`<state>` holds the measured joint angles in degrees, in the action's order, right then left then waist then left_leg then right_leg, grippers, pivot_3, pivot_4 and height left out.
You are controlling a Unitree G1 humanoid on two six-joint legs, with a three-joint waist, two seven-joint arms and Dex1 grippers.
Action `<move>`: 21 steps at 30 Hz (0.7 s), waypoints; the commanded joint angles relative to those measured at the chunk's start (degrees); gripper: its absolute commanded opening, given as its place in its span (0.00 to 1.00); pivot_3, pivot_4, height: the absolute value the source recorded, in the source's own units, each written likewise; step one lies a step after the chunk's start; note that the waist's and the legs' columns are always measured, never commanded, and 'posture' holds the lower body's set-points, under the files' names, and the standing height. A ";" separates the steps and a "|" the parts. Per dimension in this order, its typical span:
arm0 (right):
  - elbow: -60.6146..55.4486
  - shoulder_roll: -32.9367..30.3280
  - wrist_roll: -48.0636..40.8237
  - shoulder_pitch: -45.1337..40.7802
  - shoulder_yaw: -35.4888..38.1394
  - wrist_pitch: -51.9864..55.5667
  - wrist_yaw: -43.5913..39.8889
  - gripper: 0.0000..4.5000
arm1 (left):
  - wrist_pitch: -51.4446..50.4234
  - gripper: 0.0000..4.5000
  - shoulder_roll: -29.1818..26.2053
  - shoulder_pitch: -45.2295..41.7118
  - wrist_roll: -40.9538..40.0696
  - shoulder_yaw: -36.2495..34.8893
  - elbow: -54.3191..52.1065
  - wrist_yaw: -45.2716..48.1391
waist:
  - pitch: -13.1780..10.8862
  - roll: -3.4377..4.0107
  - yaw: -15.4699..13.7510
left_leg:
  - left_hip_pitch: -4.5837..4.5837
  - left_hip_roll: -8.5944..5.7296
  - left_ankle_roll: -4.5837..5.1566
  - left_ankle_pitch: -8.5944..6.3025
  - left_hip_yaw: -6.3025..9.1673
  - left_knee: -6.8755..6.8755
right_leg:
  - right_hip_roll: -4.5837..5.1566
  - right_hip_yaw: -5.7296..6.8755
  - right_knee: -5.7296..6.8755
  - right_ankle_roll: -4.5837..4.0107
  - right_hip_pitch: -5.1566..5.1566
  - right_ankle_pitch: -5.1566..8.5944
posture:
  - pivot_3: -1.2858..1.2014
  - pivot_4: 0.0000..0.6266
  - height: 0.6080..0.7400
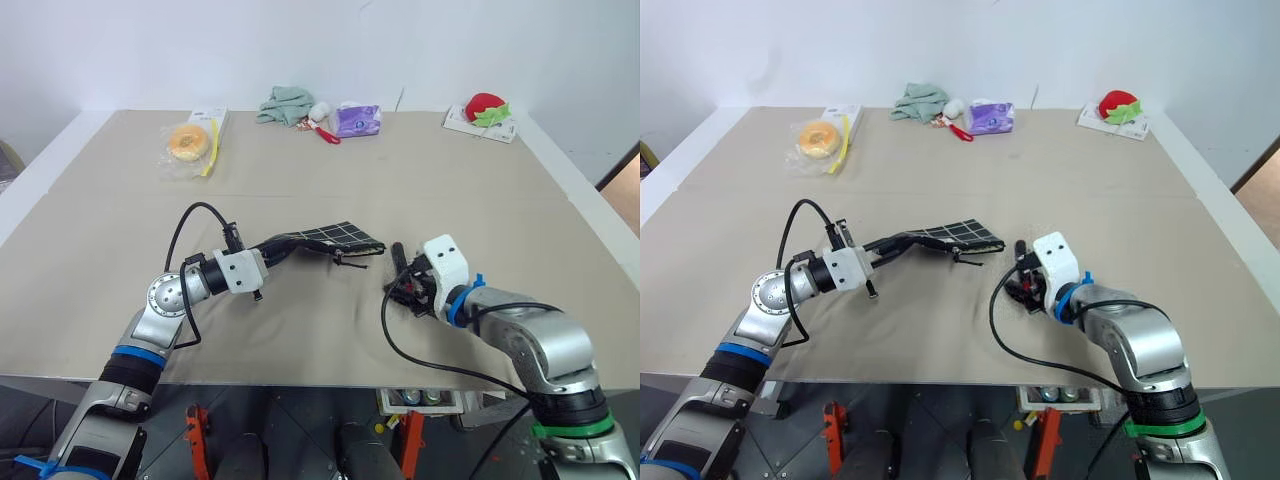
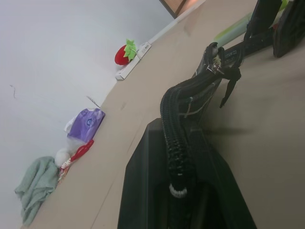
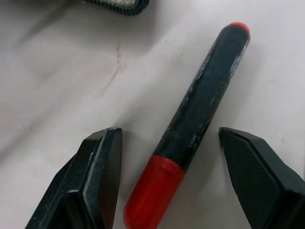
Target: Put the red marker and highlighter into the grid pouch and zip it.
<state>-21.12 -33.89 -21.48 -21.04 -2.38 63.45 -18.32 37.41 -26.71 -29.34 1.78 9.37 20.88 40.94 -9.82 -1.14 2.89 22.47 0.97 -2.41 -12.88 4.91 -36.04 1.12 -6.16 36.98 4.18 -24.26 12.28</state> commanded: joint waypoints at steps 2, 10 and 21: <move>-0.38 -1.86 3.37 -0.81 -1.70 1.73 1.23 0.66 | 0.23 0.00 -0.11 -0.22 -0.77 -0.41 -1.27 -0.05 | 0.00 0.00 -0.06 | -0.02 0.00 0.00 0.00 0.00 -0.01 | 0.00 0.00 0.00 0.00 0.02 0.00 | 0.52 0.24 0.99; 0.59 -8.83 5.27 -1.23 2.34 -18.04 -9.55 0.12 | 0.06 0.00 0.02 -0.11 -0.76 -0.38 -1.40 -0.07 | -0.07 0.05 -0.13 | 0.04 -0.11 0.00 0.00 -0.01 -0.16 | 0.11 0.00 -0.01 0.06 0.05 -0.02 | 0.52 0.24 0.99; -0.88 -22.10 5.70 4.65 1.90 -33.62 -30.65 0.11 | 0.65 0.00 0.20 -0.95 -0.68 -0.43 -0.15 0.58 | -0.15 -0.03 0.02 | 0.03 -0.09 0.08 -0.05 -0.11 -0.09 | 0.15 0.01 -0.05 0.11 0.06 0.07 | 0.52 0.24 0.99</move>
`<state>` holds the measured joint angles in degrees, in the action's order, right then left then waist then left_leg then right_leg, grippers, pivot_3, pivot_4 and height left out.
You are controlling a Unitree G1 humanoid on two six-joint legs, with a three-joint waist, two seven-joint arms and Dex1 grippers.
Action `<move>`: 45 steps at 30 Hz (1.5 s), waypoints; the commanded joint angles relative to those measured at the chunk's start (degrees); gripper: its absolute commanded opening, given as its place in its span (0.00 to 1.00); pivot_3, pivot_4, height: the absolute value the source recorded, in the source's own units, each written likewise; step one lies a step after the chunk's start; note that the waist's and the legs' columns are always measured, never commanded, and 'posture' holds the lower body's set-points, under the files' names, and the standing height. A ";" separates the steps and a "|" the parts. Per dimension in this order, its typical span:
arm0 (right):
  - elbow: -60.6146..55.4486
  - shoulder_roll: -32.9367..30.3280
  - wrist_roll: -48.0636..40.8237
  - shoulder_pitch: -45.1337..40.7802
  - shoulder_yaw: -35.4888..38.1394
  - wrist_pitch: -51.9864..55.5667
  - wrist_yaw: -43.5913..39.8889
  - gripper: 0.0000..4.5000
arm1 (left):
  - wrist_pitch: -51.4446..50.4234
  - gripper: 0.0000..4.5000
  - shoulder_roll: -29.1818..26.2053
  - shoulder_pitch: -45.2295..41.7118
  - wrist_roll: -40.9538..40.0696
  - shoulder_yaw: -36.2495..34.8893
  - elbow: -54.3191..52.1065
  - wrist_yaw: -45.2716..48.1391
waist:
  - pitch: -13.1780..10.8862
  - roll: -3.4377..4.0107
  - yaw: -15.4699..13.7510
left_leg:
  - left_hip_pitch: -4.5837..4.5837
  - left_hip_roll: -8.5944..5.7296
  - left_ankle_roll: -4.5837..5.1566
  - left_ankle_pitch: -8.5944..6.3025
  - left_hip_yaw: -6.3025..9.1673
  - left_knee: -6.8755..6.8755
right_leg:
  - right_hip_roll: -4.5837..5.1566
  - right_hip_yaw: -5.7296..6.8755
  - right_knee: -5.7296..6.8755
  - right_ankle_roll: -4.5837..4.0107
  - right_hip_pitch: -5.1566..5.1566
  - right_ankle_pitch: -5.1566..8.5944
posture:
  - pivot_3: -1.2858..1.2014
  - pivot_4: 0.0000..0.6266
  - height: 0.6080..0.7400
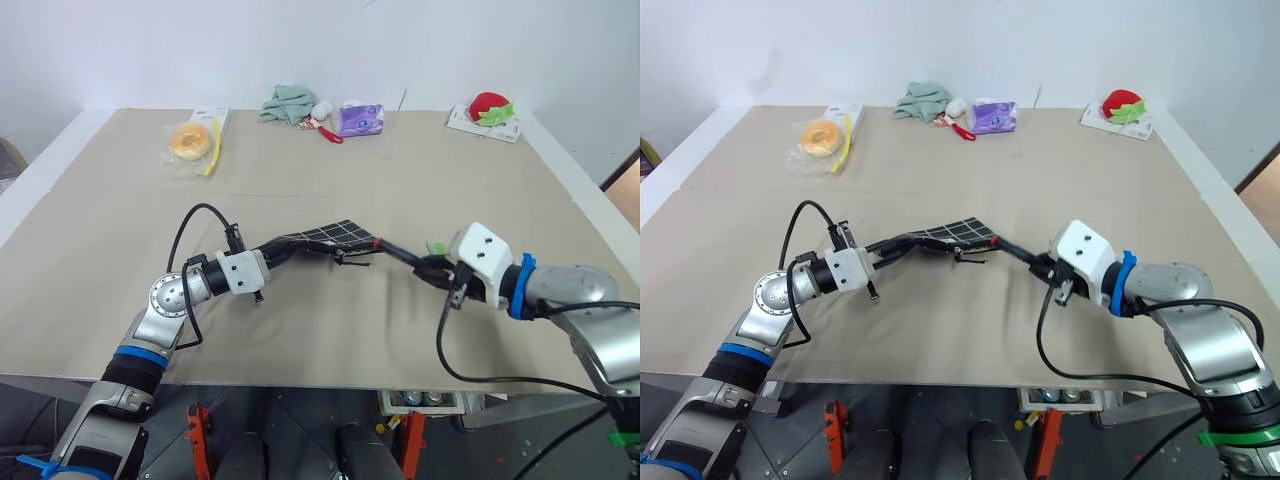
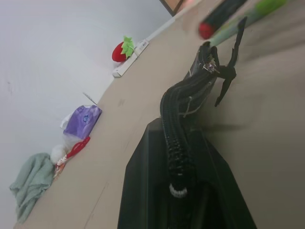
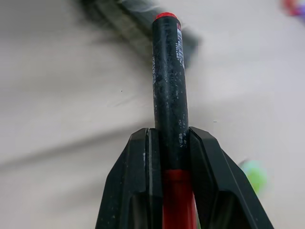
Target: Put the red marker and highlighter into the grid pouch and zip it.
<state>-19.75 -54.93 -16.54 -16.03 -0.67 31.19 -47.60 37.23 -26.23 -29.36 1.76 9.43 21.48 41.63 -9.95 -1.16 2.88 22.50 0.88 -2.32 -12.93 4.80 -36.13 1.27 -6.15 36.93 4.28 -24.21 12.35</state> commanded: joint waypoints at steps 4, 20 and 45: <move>-1.15 0.33 3.36 -1.54 -1.70 -0.92 -0.32 0.11 | 0.79 0.00 -0.20 -0.79 -0.66 -0.46 -1.03 -0.14 | -0.02 -0.02 -0.04 | -0.03 0.01 -0.03 0.02 -0.01 -0.05 | -0.01 0.00 0.01 -0.03 0.01 -0.06 | 0.52 0.24 0.99; 3.59 5.82 10.92 -8.20 -6.48 -1.38 0.79 0.11 | 0.81 0.00 -0.01 -0.66 -0.70 -0.26 -1.46 0.04 | -0.05 -0.03 -0.09 | 0.00 0.00 -0.04 0.03 -0.04 -0.09 | 0.00 -0.02 0.01 0.02 0.00 -0.09 | 0.52 0.24 0.99; 1.23 2.98 7.05 -6.89 -0.34 1.99 -4.23 0.11 | 0.99 0.00 -0.30 -0.57 0.24 -0.05 -0.45 -0.12 | -0.06 -0.03 -0.09 | -0.03 0.01 -0.03 0.03 -0.03 -0.12 | 0.00 0.00 0.02 -0.01 0.02 -0.14 | 0.52 0.24 0.99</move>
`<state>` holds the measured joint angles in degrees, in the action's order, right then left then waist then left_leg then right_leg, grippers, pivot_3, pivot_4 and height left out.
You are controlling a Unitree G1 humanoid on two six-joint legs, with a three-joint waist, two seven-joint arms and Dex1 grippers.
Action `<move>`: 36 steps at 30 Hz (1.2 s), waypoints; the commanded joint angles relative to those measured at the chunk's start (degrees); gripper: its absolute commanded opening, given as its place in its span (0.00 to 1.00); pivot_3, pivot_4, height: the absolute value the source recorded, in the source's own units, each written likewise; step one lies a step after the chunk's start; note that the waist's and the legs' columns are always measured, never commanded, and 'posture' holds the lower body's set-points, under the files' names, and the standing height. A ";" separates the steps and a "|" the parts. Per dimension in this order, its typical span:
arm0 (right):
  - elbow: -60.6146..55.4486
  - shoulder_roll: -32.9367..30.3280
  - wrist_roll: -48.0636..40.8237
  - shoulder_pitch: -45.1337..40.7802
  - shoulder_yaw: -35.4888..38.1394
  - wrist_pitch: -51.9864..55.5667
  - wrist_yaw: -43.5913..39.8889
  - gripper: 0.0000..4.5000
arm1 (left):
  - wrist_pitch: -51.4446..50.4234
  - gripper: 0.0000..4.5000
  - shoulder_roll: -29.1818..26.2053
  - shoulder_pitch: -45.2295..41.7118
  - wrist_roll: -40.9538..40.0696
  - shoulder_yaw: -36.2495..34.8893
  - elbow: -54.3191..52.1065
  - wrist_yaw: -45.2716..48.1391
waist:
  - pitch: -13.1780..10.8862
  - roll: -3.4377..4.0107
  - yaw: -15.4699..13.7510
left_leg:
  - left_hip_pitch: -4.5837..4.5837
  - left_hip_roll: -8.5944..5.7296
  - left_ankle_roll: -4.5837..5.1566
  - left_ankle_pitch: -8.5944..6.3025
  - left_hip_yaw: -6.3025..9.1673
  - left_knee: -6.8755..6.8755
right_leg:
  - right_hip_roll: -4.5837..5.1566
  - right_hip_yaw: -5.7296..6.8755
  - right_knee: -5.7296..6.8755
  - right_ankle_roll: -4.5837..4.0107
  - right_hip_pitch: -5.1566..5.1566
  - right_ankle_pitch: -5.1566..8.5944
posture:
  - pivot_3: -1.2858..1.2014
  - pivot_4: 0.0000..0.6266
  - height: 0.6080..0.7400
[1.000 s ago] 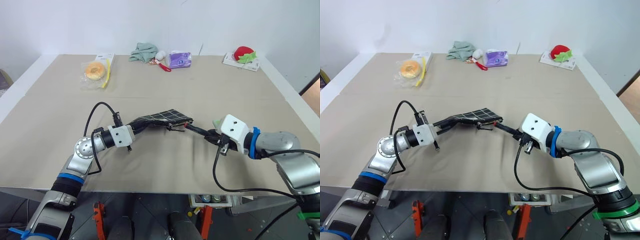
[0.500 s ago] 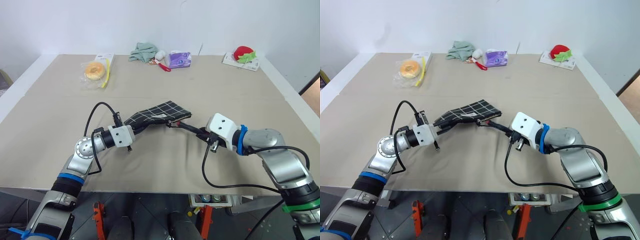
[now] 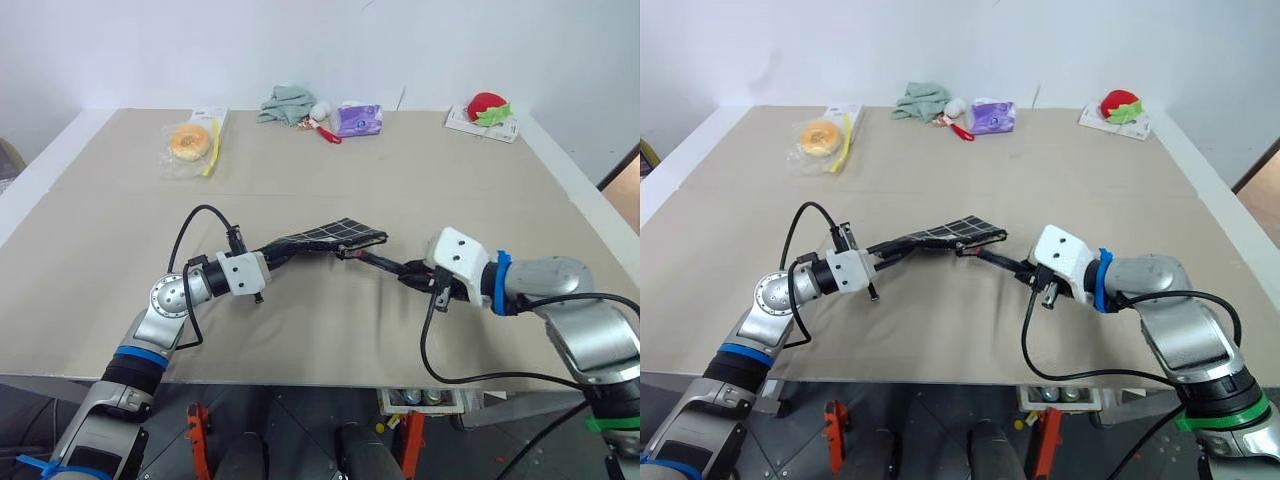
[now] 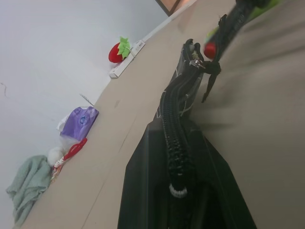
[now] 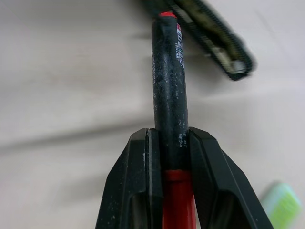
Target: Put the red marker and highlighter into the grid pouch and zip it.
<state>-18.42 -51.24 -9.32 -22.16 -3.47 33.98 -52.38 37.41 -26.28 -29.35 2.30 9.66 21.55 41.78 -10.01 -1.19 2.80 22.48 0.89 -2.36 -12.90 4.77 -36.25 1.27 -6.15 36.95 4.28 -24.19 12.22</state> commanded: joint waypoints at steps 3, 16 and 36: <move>0.58 -0.21 0.30 -0.93 2.03 -1.37 1.18 0.11 | 0.90 0.00 -0.06 -0.76 -0.26 -0.15 -0.32 -0.25 | 0.00 0.00 0.00 | 0.00 0.00 0.00 0.00 0.00 -0.01 | 0.00 0.00 0.00 0.00 0.00 -0.01 | 0.52 0.24 0.99; 3.12 1.68 3.90 -2.18 -1.30 -2.28 3.59 0.11 | 0.78 0.00 0.16 -0.61 -0.47 -0.10 -0.81 -0.40 | 0.00 0.00 -0.03 | 0.02 -0.01 0.00 0.00 0.00 -0.01 | 0.01 -0.01 0.00 0.02 0.00 0.01 | 0.52 0.24 0.99; 12.88 16.62 15.21 -18.57 -18.29 -10.70 3.99 0.11 | 0.63 0.00 1.20 -1.43 -0.61 0.61 -0.52 -0.33 | -0.01 0.02 0.00 | 0.02 0.01 -0.01 0.00 0.03 0.00 | -0.01 0.03 0.02 -0.01 -0.02 -0.01 | 0.52 0.24 0.99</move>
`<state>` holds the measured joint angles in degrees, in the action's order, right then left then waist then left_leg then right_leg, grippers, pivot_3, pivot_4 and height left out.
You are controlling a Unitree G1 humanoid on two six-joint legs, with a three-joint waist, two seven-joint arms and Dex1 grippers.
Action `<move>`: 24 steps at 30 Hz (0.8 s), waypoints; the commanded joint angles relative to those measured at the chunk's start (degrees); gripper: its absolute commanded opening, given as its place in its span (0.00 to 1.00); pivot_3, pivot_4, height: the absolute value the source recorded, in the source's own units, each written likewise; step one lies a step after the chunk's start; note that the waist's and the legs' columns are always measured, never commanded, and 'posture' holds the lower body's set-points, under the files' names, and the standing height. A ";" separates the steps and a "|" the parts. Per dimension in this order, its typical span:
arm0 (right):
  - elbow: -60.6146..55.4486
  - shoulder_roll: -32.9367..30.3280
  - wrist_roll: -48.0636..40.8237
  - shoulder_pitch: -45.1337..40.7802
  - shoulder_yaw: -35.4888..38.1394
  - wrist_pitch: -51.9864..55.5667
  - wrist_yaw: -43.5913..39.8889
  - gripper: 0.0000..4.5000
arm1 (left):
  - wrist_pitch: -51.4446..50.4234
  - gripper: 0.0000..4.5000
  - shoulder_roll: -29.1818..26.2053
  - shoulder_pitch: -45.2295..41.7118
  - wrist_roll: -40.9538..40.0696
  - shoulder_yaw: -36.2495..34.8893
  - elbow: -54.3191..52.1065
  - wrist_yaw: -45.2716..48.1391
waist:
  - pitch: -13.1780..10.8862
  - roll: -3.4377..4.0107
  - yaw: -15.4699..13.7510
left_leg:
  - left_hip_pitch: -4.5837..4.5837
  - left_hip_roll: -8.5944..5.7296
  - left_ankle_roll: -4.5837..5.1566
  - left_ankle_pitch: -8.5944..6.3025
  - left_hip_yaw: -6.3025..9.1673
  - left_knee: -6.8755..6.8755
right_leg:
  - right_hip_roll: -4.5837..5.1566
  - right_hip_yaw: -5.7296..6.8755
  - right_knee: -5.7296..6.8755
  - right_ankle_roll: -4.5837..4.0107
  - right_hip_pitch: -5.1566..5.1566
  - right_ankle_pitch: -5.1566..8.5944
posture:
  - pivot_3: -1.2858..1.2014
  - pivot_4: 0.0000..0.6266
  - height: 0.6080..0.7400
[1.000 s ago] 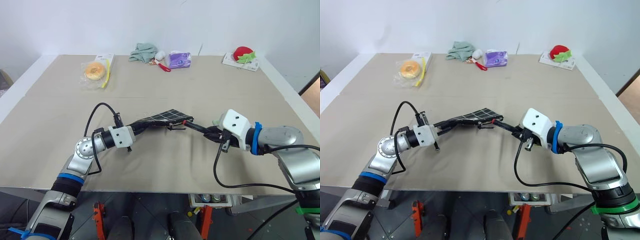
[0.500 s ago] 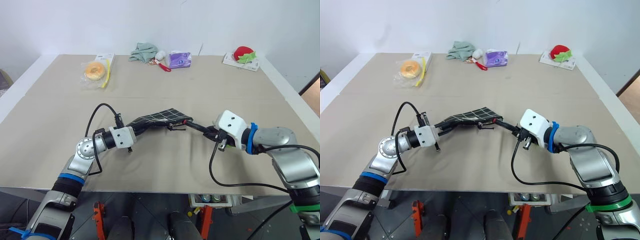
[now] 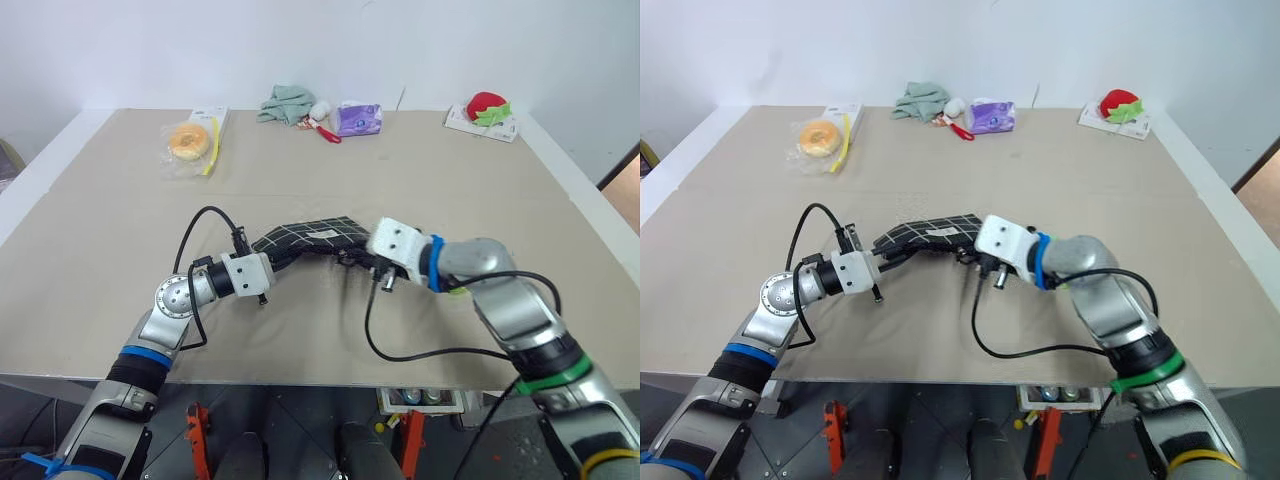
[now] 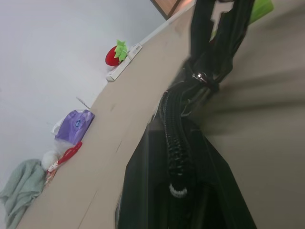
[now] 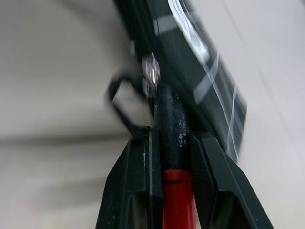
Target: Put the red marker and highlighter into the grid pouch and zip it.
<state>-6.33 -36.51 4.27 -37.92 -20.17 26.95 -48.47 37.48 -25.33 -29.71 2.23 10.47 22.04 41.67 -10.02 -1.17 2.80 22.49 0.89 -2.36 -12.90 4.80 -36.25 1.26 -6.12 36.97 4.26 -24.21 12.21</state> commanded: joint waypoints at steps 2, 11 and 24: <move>2.60 3.30 3.38 -4.29 -3.20 -6.94 -0.04 0.11 | 0.46 0.00 0.25 -0.92 -0.62 -0.16 -1.31 -0.18 | 0.00 0.00 0.00 | 0.01 -0.01 0.00 0.00 0.00 0.00 | 0.01 0.00 0.00 0.00 0.00 0.00 | 0.52 0.24 0.99; 8.62 2.38 8.08 -3.89 -3.52 -28.44 0.37 0.11 | -2.09 0.00 0.21 0.04 -3.54 -0.19 -3.13 2.07 | 0.00 0.00 0.00 | 0.02 -0.02 0.00 0.00 0.00 0.01 | 0.03 0.00 0.00 -0.01 0.00 0.02 | 0.52 0.24 0.99; 15.08 -2.99 10.23 -3.37 -1.38 -55.41 1.12 0.11 | -6.24 0.00 0.82 -0.52 -7.67 -0.86 -4.02 6.35 | 0.00 0.01 0.03 | -0.01 -0.01 0.00 0.00 -0.01 0.01 | 0.01 -0.02 0.01 -0.04 0.00 0.00 | 0.52 0.24 0.99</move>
<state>10.89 -40.12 16.05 -41.03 -21.95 -23.93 -47.04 31.94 -24.88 -29.21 -3.61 10.51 19.82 48.08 -10.02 -1.16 2.83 22.48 0.88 -2.36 -12.90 4.78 -36.24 1.27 -6.15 36.98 4.22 -24.20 12.20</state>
